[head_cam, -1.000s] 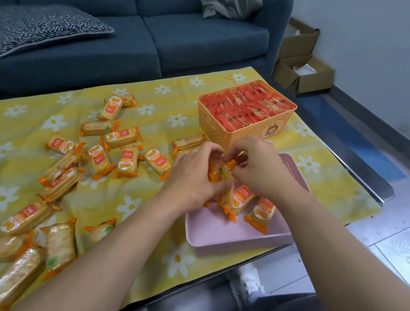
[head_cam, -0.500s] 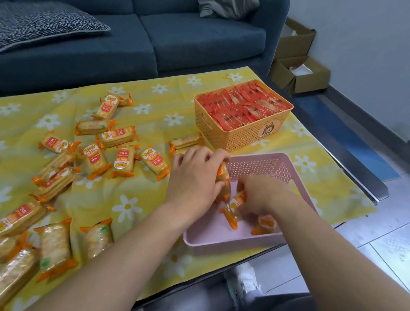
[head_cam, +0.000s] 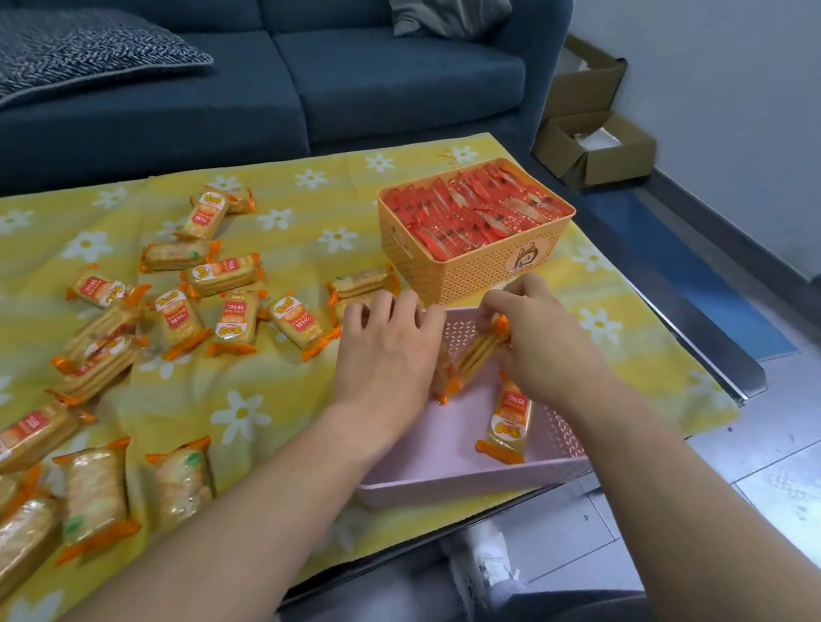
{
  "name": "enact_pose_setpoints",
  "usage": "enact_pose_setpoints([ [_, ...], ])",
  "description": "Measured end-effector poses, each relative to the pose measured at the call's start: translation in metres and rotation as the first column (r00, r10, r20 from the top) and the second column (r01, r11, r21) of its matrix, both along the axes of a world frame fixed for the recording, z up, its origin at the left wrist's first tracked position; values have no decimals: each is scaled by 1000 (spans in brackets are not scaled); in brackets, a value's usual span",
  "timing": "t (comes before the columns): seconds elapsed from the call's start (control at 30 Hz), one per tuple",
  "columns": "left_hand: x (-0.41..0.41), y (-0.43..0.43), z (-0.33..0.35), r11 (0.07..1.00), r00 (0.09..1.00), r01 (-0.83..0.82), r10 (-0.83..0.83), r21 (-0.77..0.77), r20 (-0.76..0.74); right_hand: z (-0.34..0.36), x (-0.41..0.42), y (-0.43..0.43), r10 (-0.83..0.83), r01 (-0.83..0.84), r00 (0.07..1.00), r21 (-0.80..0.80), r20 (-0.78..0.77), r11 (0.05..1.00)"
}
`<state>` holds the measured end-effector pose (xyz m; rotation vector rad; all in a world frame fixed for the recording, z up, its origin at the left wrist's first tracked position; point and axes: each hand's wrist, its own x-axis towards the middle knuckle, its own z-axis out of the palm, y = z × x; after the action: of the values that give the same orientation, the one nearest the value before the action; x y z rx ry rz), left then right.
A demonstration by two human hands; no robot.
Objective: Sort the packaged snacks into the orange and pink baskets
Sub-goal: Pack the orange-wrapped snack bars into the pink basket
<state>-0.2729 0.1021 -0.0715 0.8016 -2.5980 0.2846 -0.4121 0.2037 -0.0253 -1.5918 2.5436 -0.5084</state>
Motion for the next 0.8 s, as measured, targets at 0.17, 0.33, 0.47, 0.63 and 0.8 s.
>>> enact_pose_setpoints([
  [0.17, 2, -3, 11, 996, 1000, 5, -4, 91, -12, -13, 14, 1, 45, -44, 999, -30, 19, 999],
  [0.33, 0, 7, 14, 974, 996, 88, -90, 208, 0, -20, 20, -1, 34, 26, 947, -183, 318, 983],
  [0.47, -1, 6, 11, 976, 996, 71, -79, 208, 29, -17, 13, 2, -29, 169, 790, -171, 613, 971],
  [0.63, -2, 8, 12, 984, 997, 60, -66, 169, 31, -15, -2, 13, -304, 284, 942, 146, 144, 948],
  [0.8, -3, 8, 14, 984, 995, 73, -82, 162, 47, -26, 28, 11, -271, 316, 949, 421, -164, 851],
])
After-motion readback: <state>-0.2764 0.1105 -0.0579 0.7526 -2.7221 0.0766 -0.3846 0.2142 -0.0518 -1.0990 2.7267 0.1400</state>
